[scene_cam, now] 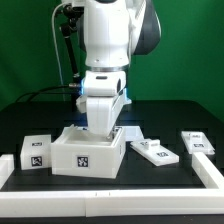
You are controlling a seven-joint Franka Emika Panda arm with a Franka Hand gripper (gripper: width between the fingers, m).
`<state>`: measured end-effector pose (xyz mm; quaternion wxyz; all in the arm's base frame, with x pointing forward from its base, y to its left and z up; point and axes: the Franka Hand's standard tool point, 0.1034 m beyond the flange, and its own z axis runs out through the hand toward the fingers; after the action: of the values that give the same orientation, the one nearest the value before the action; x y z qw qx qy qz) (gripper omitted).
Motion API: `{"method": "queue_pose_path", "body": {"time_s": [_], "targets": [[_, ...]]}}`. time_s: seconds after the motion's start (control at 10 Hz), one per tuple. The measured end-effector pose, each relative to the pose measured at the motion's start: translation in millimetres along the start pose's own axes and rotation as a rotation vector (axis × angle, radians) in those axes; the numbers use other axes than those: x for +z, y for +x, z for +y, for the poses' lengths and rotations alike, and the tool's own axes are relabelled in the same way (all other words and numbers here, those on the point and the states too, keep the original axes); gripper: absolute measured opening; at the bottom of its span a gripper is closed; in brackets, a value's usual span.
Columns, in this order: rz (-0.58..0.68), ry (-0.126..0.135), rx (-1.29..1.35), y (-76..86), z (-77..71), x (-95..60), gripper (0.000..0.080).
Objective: Assemble cabinet
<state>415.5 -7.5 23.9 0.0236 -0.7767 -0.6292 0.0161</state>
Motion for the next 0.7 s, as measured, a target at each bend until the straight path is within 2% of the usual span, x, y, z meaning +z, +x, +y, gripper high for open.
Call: {"method": "queue_pose_path", "body": {"time_s": [0.3, 0.6, 0.7], "targets": [[0.004, -0.013, -0.025, 10.9, 16.7, -0.6, 0.0038], [0.004, -0.058, -0.127, 29.8, 55.5, -1.4, 0.0038], [0.005, -0.060, -0.125, 30.1, 56.0, -1.5, 0.0038]]}}
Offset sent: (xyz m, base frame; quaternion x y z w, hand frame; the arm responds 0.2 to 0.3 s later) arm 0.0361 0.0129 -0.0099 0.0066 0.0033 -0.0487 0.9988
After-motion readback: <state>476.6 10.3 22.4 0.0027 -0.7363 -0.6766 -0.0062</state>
